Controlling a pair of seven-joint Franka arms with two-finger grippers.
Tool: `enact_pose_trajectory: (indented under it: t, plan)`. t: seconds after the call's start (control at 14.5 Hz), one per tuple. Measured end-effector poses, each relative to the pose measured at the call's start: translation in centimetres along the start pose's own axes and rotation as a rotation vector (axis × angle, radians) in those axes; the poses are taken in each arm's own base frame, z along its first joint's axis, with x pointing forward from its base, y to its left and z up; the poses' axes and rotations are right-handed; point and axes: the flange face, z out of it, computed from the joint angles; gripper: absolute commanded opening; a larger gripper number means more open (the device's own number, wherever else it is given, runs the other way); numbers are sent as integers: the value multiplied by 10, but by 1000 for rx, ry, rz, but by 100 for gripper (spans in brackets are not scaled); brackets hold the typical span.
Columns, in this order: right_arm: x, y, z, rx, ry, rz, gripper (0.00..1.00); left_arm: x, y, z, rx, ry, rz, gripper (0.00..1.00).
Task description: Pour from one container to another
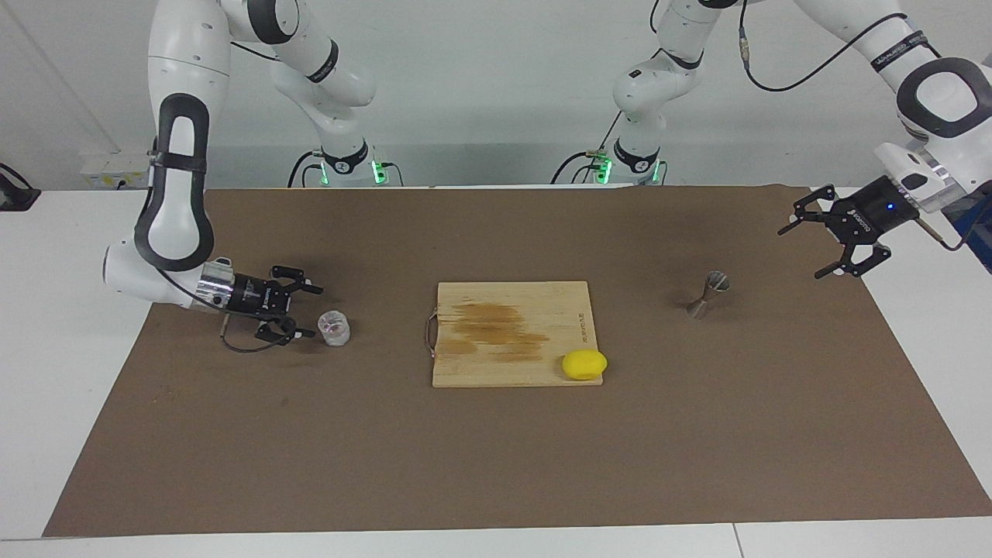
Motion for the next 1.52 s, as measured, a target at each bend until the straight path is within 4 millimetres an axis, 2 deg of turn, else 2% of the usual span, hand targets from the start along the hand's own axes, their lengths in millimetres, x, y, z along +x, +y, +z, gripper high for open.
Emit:
enact_pose_trajectory:
  t: [0.21,0.55,0.69,0.9,1.24,1.52]
  plan:
    - [7,-4,5,-5,-31,-30,100,-38,1,18,-122,170,134,100]
    - [15,-16,19,-19,-71,-33,100,-108,-5,44,-168,295,176,100]
    - [21,-18,23,-24,-82,-27,100,-119,-9,51,-169,348,182,100]
    - [25,-19,26,-27,-94,-23,100,-125,-13,57,-151,428,226,100]
    - [21,-21,34,-28,-116,-22,100,-160,-25,93,-151,546,246,100]
    - [21,-21,35,-28,-120,-21,100,-174,-18,114,-159,589,275,100]
